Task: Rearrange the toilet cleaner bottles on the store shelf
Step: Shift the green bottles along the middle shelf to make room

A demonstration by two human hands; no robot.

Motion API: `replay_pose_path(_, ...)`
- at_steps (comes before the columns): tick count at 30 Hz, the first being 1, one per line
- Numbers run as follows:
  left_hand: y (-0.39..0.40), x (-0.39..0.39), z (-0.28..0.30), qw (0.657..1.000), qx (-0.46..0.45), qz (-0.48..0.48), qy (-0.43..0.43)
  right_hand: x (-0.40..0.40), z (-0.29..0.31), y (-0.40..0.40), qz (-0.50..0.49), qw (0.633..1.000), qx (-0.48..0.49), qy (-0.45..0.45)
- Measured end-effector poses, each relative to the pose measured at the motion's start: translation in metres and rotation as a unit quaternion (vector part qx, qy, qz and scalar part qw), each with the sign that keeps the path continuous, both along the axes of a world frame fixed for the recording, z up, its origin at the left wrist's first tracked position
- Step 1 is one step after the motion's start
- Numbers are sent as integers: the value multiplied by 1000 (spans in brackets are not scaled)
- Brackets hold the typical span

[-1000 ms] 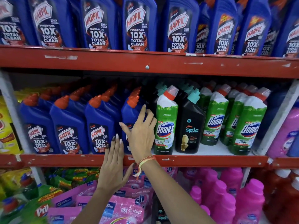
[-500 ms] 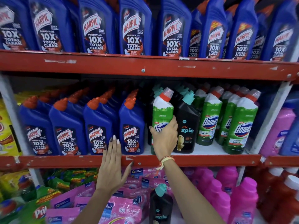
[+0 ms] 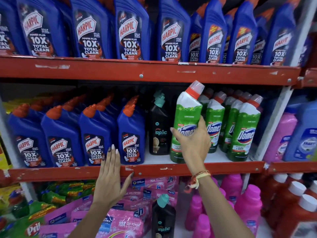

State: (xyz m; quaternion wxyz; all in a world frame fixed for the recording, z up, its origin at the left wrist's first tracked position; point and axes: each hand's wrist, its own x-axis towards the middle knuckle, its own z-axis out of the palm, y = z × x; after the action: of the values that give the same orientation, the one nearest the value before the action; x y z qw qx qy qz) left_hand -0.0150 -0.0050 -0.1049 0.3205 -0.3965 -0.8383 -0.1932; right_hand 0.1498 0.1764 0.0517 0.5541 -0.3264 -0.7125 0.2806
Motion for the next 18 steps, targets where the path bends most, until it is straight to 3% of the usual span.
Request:
replay_pose_path(8, 3, -1, -3, 1000, 11, 0, -1, 39, -1, 63, -64, 997, -41, -13)
replay_pose_path(18, 4, -1, -4, 1000, 13, 3, 2, 28, -6, 120, -59, 994, -78, -46)
